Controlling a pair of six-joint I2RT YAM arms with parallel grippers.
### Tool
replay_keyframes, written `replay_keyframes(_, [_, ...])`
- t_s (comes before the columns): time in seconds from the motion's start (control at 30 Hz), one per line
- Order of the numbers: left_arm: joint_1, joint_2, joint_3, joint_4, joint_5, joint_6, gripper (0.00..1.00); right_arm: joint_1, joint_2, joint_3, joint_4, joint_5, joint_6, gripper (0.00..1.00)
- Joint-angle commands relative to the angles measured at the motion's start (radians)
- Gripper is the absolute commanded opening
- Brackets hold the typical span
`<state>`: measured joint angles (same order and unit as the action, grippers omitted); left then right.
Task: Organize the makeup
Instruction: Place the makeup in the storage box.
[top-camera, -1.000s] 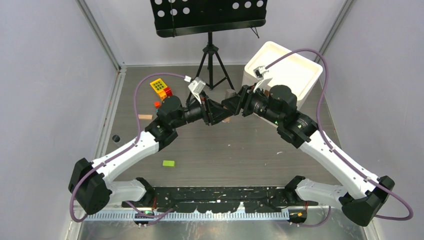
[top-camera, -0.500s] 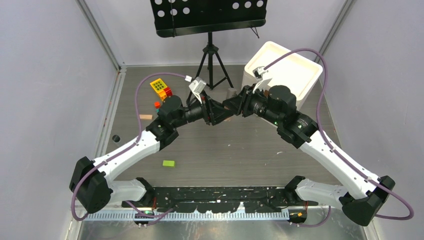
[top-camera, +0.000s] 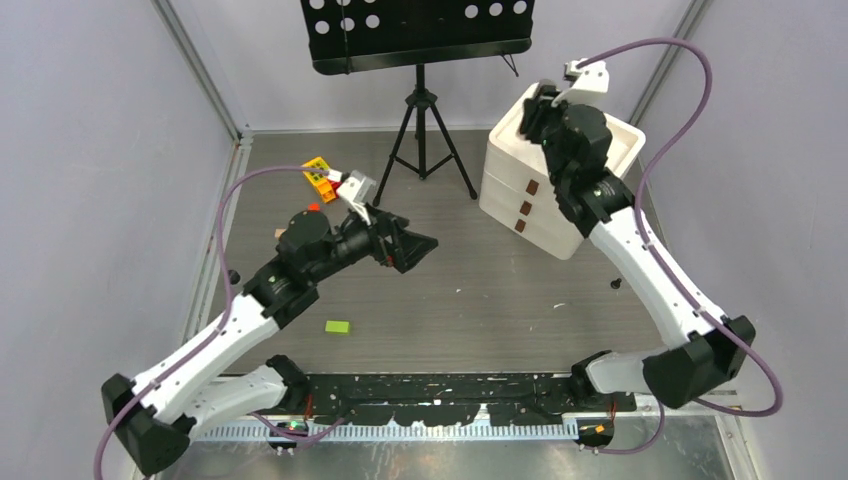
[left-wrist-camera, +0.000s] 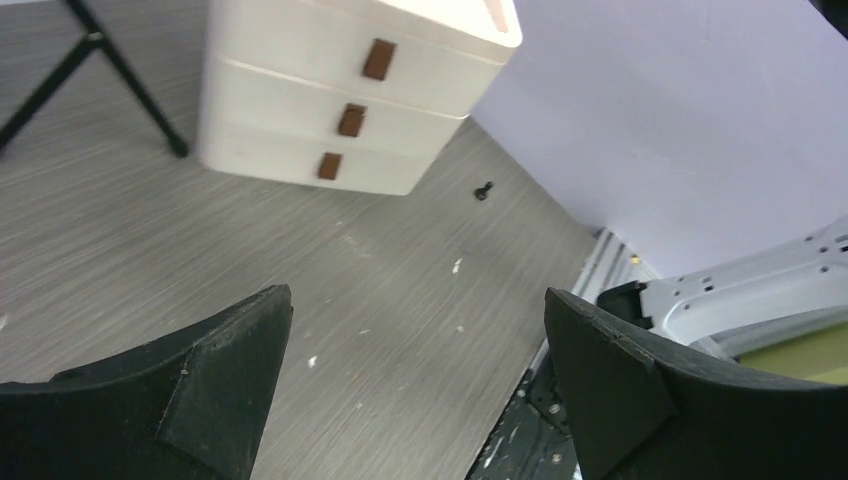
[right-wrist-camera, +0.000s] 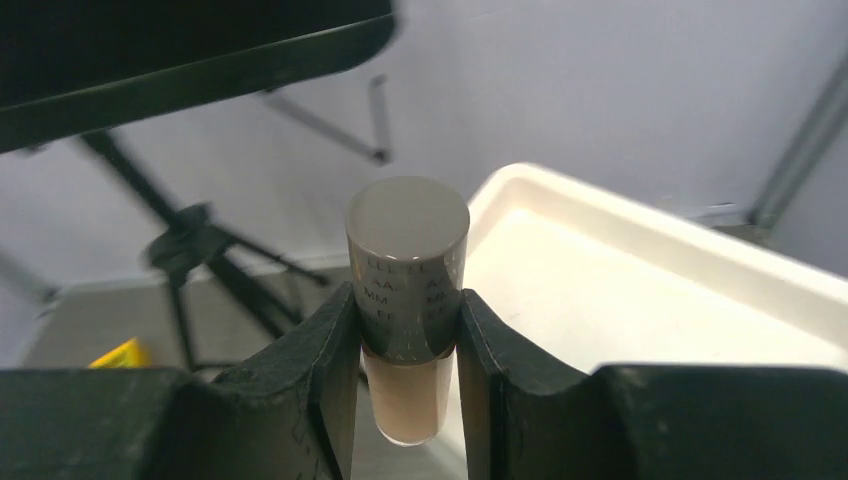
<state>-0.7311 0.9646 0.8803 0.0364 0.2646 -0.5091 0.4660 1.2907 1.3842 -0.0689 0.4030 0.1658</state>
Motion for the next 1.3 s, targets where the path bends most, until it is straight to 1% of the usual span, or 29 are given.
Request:
replay_keyframes(0.0, [0.001, -0.121, -0.057, -0.179, -0.161, 0.06, 1.0, -0.135, 0.064, 0.024, 0.241, 0.008, -0.056, 0.0])
replay_keyframes(0.07, [0.001, -0.164, -0.072, -0.22, -0.182, 0.074, 1.0, -0.166, 0.097, -0.007, 0.362, -0.031, -0.102, 0.0])
replay_keyframes(0.13, [0.001, -0.199, -0.077, -0.266, -0.206, 0.088, 1.0, -0.183, 0.139, -0.03, 0.467, -0.037, -0.169, 0.0])
replay_keyframes(0.2, [0.001, -0.231, -0.08, -0.306, -0.227, 0.101, 1.0, -0.201, 0.179, -0.02, 0.508, -0.033, -0.221, 0.0])
replay_keyframes(0.33, [0.001, -0.286, -0.084, -0.365, -0.256, 0.12, 1.0, -0.244, 0.238, 0.033, 0.484, -0.046, -0.239, 0.0])
replay_keyframes(0.4, [0.001, -0.305, -0.084, -0.396, -0.28, 0.129, 1.0, -0.261, 0.261, 0.032, 0.504, -0.042, -0.247, 0.0])
replay_keyframes(0.57, [0.002, -0.342, -0.09, -0.459, -0.339, 0.142, 1.0, -0.286, 0.302, 0.038, 0.483, -0.05, -0.229, 0.0])
replay_keyframes(0.87, [0.001, -0.387, -0.1, -0.503, -0.369, 0.143, 1.0, -0.315, 0.345, 0.015, 0.486, -0.058, -0.196, 0.0])
replay_keyframes(0.9, [0.002, -0.39, -0.098, -0.506, -0.37, 0.145, 1.0, -0.315, 0.345, 0.011, 0.483, -0.058, -0.191, 0.02])
replay_keyframes(0.97, [0.002, -0.392, -0.093, -0.517, -0.372, 0.149, 1.0, -0.315, 0.346, 0.006, 0.475, -0.057, -0.183, 0.1])
replay_keyframes(1.17, [0.002, -0.405, -0.093, -0.53, -0.375, 0.15, 1.0, -0.315, 0.345, -0.005, 0.445, -0.045, -0.168, 0.42])
replay_keyframes(1.23, [0.002, -0.409, -0.093, -0.53, -0.376, 0.151, 1.0, -0.315, 0.338, -0.006, 0.44, -0.04, -0.167, 0.48])
replay_keyframes(1.27, [0.002, -0.409, -0.094, -0.53, -0.375, 0.149, 1.0, -0.315, 0.336, -0.005, 0.435, -0.038, -0.168, 0.49])
